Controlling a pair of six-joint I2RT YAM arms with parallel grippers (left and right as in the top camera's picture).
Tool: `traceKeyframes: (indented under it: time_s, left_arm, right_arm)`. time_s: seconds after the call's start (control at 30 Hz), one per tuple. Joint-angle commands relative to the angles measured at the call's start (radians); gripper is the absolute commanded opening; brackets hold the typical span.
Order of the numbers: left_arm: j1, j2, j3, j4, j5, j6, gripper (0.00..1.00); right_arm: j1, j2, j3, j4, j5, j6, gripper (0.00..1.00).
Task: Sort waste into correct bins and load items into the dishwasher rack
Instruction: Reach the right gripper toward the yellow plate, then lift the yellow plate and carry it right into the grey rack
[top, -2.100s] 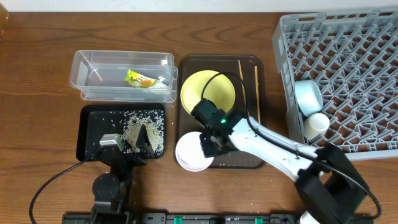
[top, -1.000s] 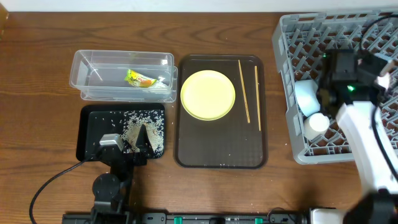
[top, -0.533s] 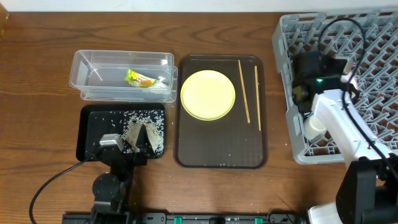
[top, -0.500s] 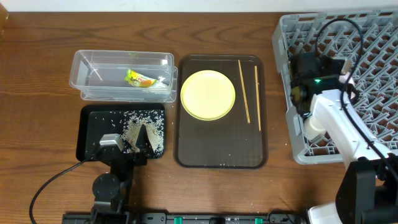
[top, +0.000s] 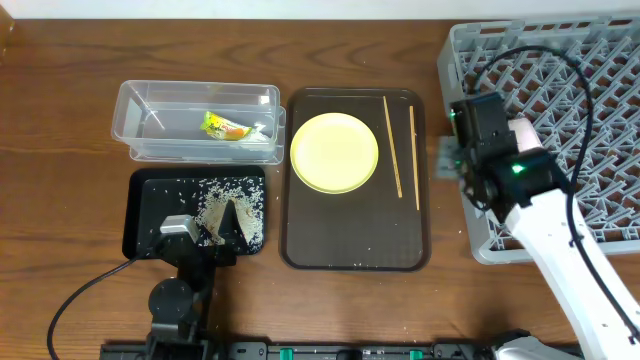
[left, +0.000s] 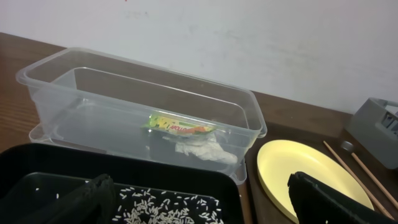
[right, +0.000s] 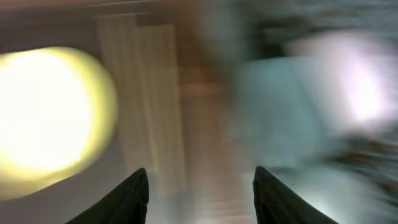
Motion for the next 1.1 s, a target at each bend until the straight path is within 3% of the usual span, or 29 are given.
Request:
traceKeyframes:
  time_s: [0.0, 0.27, 0.53, 0.63, 0.67, 0.8, 1.07]
  left_arm:
    - [0.005, -0.006, -0.032, -0.016, -0.005, 0.002, 0.91]
    - [0.005, -0.006, -0.032, -0.016, -0.005, 0.002, 0.91]
    - [0.005, -0.006, -0.032, -0.016, -0.005, 0.002, 0.91]
    - [0.005, -0.006, -0.032, -0.016, -0.005, 0.002, 0.91]
    - [0.005, -0.006, -0.032, -0.016, -0.005, 0.002, 0.91]
    - [0.005, -0.006, -0.032, -0.016, -0.005, 0.002, 0.91]
    - [0.005, -0.006, -0.032, -0.016, -0.005, 0.002, 0.91]
  right_arm:
    - [0.100, 0.040, -0.008, 0.037, -0.369, 0.046, 0.51]
    - [0.266, 0.304, -0.020, 0.121, 0.043, 0.314, 0.50]
    - [0.236, 0.530, -0.020, 0.272, 0.041, 0.440, 0.48]
    - [0.226, 0.579, -0.020, 0.291, 0.007, 0.461, 0.39]
    - [0.223, 0.590, -0.020, 0.293, -0.002, 0.460, 0.31]
    - [0.217, 0.587, -0.019, 0.256, -0.004, 0.436, 0.01]
    - [0.174, 0.313, -0.003, 0.146, 0.221, 0.253, 0.01]
